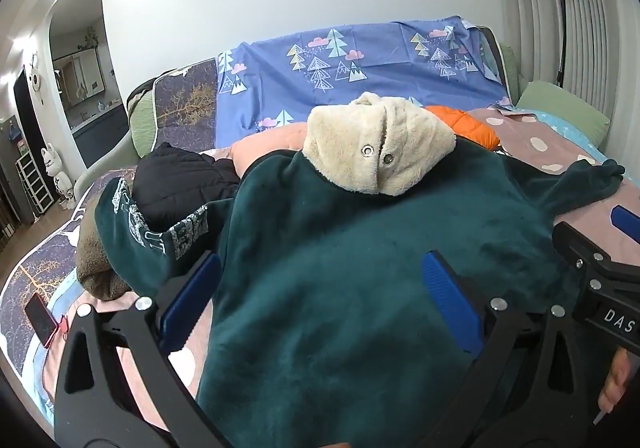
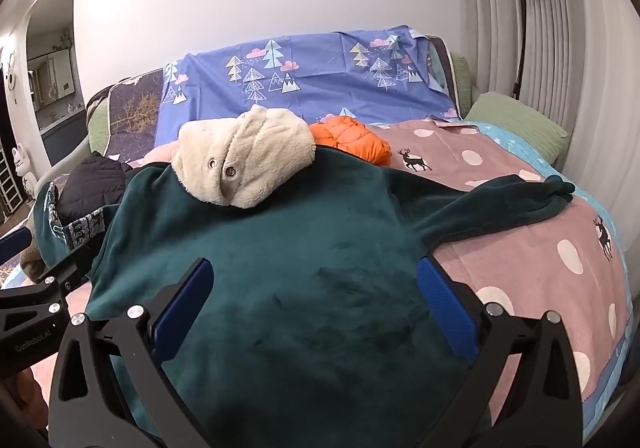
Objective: Fold large clothes
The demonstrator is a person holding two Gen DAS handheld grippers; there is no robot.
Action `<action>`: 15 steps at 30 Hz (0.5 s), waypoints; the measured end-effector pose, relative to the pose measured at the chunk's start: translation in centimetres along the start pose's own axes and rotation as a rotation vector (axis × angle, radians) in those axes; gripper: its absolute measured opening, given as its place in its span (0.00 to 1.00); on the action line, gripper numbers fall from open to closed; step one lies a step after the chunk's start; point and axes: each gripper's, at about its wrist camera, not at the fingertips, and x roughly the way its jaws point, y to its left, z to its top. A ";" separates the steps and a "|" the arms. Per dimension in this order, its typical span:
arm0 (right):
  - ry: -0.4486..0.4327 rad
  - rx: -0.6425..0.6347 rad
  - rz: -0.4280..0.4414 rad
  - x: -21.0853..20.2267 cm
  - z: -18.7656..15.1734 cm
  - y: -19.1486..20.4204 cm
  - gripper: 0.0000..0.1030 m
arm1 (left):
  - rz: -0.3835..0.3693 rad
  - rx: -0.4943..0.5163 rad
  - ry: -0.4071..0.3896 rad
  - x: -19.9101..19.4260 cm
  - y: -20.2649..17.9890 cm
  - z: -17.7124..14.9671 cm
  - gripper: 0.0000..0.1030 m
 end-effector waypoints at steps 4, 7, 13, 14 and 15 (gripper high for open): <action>0.003 -0.003 -0.001 0.0 -0.1 0.1 0.99 | -0.015 -0.002 0.017 0.5 -0.1 0.4 0.98; 0.005 -0.004 -0.002 0.1 -0.2 0.2 0.99 | -0.023 -0.010 0.030 0.8 0.0 0.3 0.98; 0.009 -0.007 -0.004 0.3 -0.3 0.2 0.99 | -0.038 -0.028 0.055 1.0 0.3 0.2 0.98; 0.013 -0.008 -0.003 0.5 -0.4 0.3 0.99 | -0.038 -0.031 0.063 1.1 0.5 0.1 0.98; 0.015 -0.009 -0.003 0.6 -0.3 0.3 0.99 | -0.032 -0.033 0.075 1.2 0.5 0.2 0.98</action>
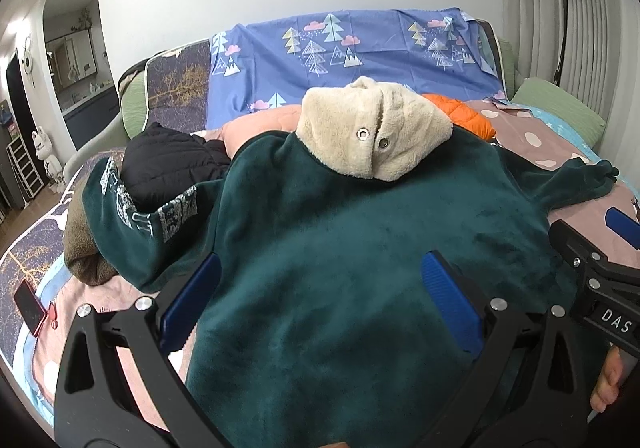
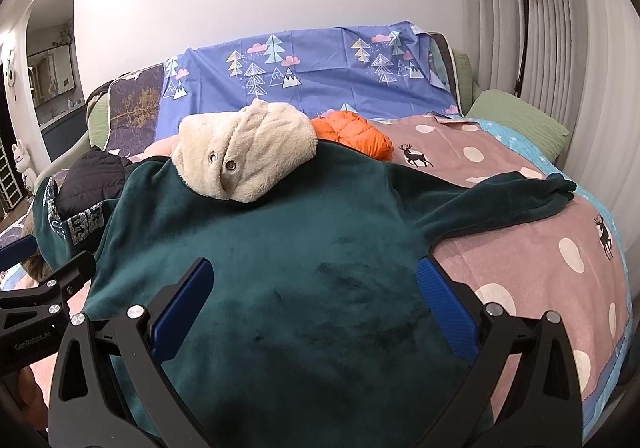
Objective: Fold large clothes
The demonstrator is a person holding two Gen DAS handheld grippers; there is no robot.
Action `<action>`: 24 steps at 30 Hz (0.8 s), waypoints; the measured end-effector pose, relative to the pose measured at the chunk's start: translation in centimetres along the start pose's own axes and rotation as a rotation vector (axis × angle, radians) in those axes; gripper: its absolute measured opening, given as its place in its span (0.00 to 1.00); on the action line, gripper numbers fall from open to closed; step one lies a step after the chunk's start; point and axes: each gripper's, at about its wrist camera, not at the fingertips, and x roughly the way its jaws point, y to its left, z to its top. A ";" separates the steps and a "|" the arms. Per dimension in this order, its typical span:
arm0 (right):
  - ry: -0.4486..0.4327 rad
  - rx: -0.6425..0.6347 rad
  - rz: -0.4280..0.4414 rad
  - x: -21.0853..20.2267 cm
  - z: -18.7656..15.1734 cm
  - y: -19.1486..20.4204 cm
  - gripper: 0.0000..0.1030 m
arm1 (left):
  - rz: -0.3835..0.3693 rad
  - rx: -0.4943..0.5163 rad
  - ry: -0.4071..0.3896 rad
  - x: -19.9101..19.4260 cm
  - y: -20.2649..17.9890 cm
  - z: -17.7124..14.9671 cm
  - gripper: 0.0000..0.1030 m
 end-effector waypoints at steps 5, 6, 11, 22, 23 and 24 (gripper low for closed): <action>0.002 -0.005 0.003 0.1 -0.1 0.1 0.99 | 0.077 -0.033 0.059 0.8 0.8 0.0 0.98; 0.003 -0.005 0.003 0.1 -0.1 0.1 0.99 | 0.083 -0.043 0.056 0.7 1.1 0.0 0.98; 0.008 -0.016 0.008 0.1 0.1 0.7 0.99 | 0.088 -0.084 0.029 -0.2 2.5 0.2 0.98; 0.010 -0.045 0.013 0.1 0.6 1.8 0.99 | 0.077 -0.115 -0.003 -0.7 4.0 0.5 0.98; 0.011 -0.044 0.012 0.2 0.6 1.8 0.99 | 0.076 -0.115 -0.003 -0.6 4.1 0.5 0.98; 0.013 -0.043 0.011 0.2 0.6 1.8 0.99 | 0.072 -0.114 -0.003 -0.6 4.1 0.5 0.98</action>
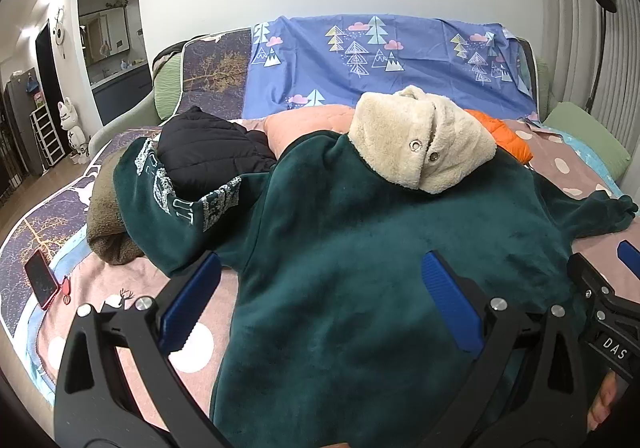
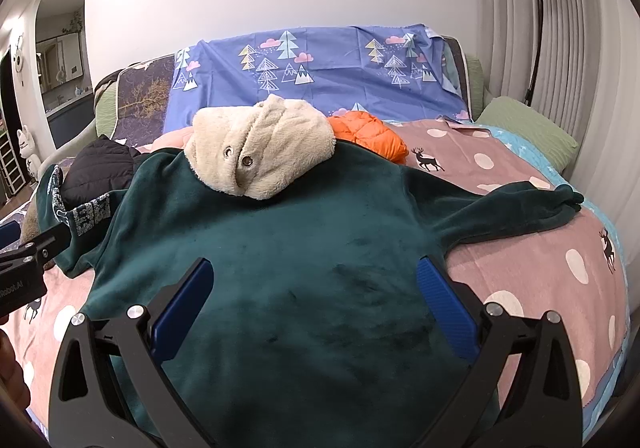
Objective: Fold large clothes
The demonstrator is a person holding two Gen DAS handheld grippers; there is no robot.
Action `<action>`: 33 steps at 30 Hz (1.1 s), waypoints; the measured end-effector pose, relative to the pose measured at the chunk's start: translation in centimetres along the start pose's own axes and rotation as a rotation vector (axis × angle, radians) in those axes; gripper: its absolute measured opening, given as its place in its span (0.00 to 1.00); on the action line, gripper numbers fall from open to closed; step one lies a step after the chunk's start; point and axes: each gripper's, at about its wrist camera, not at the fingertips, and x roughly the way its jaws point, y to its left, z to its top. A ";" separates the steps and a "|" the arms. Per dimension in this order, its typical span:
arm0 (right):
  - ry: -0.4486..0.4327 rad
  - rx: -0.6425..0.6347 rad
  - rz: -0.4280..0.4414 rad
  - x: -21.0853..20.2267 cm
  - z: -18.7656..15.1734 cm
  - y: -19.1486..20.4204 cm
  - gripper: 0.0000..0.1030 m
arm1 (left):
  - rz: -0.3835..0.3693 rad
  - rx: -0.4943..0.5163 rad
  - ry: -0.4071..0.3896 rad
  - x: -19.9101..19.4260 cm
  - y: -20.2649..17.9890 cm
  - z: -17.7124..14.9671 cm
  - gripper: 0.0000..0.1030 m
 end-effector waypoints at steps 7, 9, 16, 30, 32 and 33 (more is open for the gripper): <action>0.002 0.009 -0.005 0.2 0.0 -0.2 0.99 | -0.026 -0.001 0.002 0.1 -0.1 -0.2 0.98; 0.003 0.012 -0.005 0.2 0.0 -0.4 0.99 | -0.033 -0.005 0.003 0.1 0.0 -0.2 0.98; 0.005 0.012 -0.004 0.3 -0.1 -0.4 0.99 | -0.057 -0.016 0.009 0.2 0.1 -0.3 0.98; 0.006 0.021 -0.008 0.5 -0.4 -0.5 0.99 | -0.073 -0.007 0.013 0.4 -0.2 -0.5 0.98; 0.007 0.022 -0.007 0.5 -0.4 -0.6 0.99 | -0.076 -0.007 0.016 0.5 -0.2 -0.5 0.98; 0.009 0.022 -0.006 0.6 -0.5 -0.5 0.99 | -0.077 -0.008 0.017 0.5 -0.2 -0.5 0.98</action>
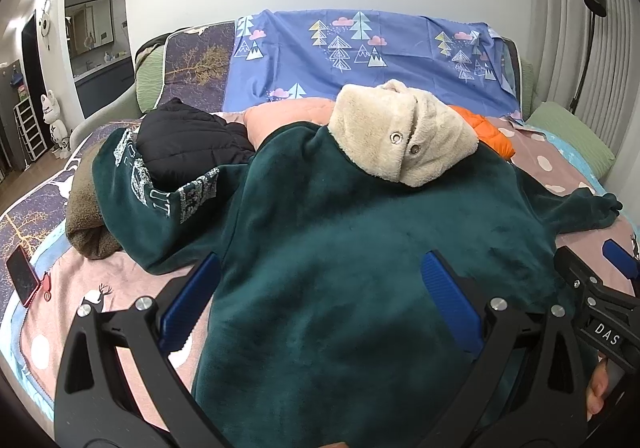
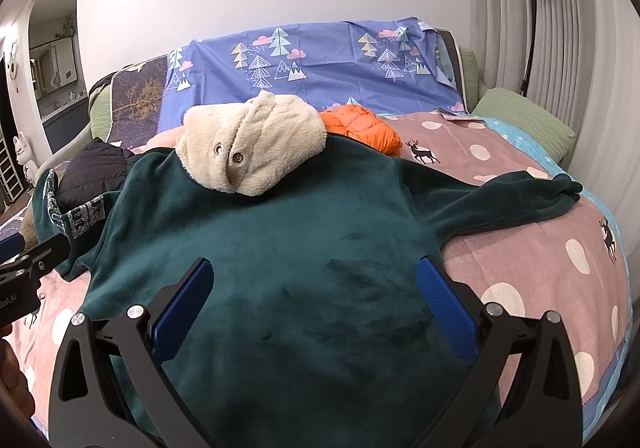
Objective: Fold large clothes
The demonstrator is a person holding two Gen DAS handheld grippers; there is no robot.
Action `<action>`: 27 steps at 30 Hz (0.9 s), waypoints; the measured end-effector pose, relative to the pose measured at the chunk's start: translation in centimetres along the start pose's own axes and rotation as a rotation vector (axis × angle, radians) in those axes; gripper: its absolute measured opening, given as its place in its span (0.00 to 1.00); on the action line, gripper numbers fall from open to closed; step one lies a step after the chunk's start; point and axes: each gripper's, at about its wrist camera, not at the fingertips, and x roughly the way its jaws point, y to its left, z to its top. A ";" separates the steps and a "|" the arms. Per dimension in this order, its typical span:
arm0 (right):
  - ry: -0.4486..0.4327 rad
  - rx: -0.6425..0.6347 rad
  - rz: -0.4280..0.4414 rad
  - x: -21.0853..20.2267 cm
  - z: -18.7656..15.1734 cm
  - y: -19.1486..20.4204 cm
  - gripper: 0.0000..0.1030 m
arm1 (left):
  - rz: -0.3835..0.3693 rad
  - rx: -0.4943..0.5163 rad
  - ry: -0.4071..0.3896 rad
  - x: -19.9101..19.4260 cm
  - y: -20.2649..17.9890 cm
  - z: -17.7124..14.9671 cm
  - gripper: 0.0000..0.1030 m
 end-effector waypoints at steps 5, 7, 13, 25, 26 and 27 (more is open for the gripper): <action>0.000 0.002 -0.001 0.0 -0.1 -0.1 0.99 | -0.002 0.002 0.004 0.2 -0.1 0.1 0.98; -0.001 0.001 -0.001 0.0 -0.1 -0.1 0.99 | 0.000 0.005 0.006 0.4 -0.1 0.0 0.98; 0.003 0.006 -0.002 0.1 -0.3 -0.3 0.99 | 0.006 0.010 0.015 0.8 -0.3 -0.1 0.98; 0.011 0.005 -0.005 0.7 -0.5 -0.6 0.99 | 0.004 0.014 0.017 1.2 -0.3 -0.2 0.98; 0.014 0.005 -0.006 0.8 -0.5 -0.6 0.99 | 0.003 0.016 0.018 1.3 -0.3 -0.3 0.98; 0.016 0.005 -0.007 1.0 -0.5 -0.6 0.99 | 0.004 0.018 0.020 1.4 -0.3 -0.3 0.98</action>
